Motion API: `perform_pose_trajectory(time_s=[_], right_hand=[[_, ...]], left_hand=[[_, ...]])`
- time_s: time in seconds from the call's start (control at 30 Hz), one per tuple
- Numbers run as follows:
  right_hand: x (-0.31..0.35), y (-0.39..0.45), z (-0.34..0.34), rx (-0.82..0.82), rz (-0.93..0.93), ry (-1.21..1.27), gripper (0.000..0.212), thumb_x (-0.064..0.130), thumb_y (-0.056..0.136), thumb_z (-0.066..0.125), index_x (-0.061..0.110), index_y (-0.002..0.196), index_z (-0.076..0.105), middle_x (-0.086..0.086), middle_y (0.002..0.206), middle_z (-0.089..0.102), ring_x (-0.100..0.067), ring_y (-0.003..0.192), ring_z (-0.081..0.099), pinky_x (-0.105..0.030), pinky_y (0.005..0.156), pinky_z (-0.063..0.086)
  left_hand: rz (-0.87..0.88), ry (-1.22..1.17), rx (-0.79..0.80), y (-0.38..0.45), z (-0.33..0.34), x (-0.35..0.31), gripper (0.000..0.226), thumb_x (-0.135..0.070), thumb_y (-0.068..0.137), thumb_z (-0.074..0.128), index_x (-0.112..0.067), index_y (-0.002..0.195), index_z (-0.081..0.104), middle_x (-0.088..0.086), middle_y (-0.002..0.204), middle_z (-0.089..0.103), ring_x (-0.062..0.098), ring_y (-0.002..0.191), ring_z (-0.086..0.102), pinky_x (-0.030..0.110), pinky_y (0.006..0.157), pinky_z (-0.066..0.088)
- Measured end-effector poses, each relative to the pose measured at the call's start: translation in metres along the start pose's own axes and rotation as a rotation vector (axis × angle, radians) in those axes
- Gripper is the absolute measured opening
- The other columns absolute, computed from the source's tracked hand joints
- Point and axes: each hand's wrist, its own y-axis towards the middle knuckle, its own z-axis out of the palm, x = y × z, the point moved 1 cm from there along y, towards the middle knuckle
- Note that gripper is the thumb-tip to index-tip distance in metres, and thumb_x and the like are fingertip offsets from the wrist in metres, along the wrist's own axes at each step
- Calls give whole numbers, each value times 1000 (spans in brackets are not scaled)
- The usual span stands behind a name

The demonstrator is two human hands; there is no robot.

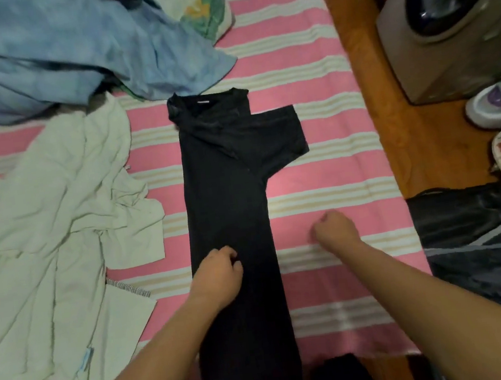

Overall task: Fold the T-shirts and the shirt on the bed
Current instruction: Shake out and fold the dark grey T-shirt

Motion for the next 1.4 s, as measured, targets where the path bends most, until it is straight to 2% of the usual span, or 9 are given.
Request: perform_pose_trajectory(time_s=[0.3, 0.43, 0.53, 0.63, 0.77, 0.93, 1.1, 1.23, 1.4], right_hand=[[103, 183, -51, -280, -83, 222, 58, 41, 92, 59, 8, 139, 52, -16, 136, 54, -37, 125, 50, -46, 105, 44], [138, 224, -47, -302, -94, 381, 47, 48, 90, 65, 4, 108, 66, -7, 101, 64, -27, 97, 60, -33, 77, 46], [145, 230, -41, -105, -57, 633, 40, 42, 83, 77, 4, 93, 67, -7, 85, 68, -28, 83, 68, -33, 68, 54], [134, 214, -42, 156, -2, 1027, 27, 18, 86, 77, 3, 108, 72, -15, 97, 76, -34, 88, 74, -48, 79, 61], [89, 200, -56, -81, -115, 1340, 23, 7, 94, 65, 8, 116, 70, -12, 109, 76, -30, 97, 74, -46, 81, 61], [82, 209, -47, -133, -112, 1225, 31, 2, 94, 65, 13, 123, 64, -2, 108, 76, -24, 102, 72, -37, 79, 60], [83, 195, -49, -54, -19, 1315, 36, 3, 90, 69, 11, 125, 65, -6, 111, 76, -25, 101, 73, -42, 84, 58], [62, 181, -45, 42, 139, 1201, 24, 18, 87, 76, 7, 109, 73, -15, 100, 77, -34, 92, 75, -51, 87, 58], [79, 169, -64, 152, -28, 1052, 38, -7, 89, 62, 16, 119, 70, -12, 107, 76, -33, 96, 74, -51, 87, 59]], left_hand=[[240, 304, -406, 186, -51, -10, 67, -40, 102, 51, -5, 157, 32, 13, 164, 27, 32, 154, 20, 43, 125, 23], [338, 268, -532, 256, -78, -9, 58, -36, 102, 49, 0, 147, 43, 20, 153, 40, 36, 143, 35, 46, 120, 31], [337, 218, -584, 283, -95, -14, 52, -41, 100, 37, 0, 125, 56, 20, 133, 50, 41, 122, 49, 50, 106, 42], [240, 225, -532, 288, -100, -21, 57, -47, 104, 30, -17, 153, 35, 12, 158, 30, 34, 144, 32, 52, 114, 31], [122, 378, -468, 309, -113, -33, 61, -60, 103, 17, -45, 160, -2, -1, 171, -6, 28, 156, -6, 57, 121, 5], [4, 511, -233, 340, -136, -38, 65, -72, 97, 9, -53, 154, -15, -3, 169, -18, 30, 155, -17, 54, 125, -2], [-72, 585, -159, 333, -154, -70, 68, -67, 99, 20, -48, 158, -8, 8, 170, -9, 43, 154, -2, 56, 124, 8], [205, 669, -325, 309, -123, -91, 66, -57, 103, 22, -39, 161, -4, 12, 170, -6, 39, 155, -4, 54, 125, 0], [156, 581, -101, 323, -104, -87, 61, -63, 102, 13, -54, 152, -21, 1, 167, -25, 34, 154, -19, 53, 125, -7]])
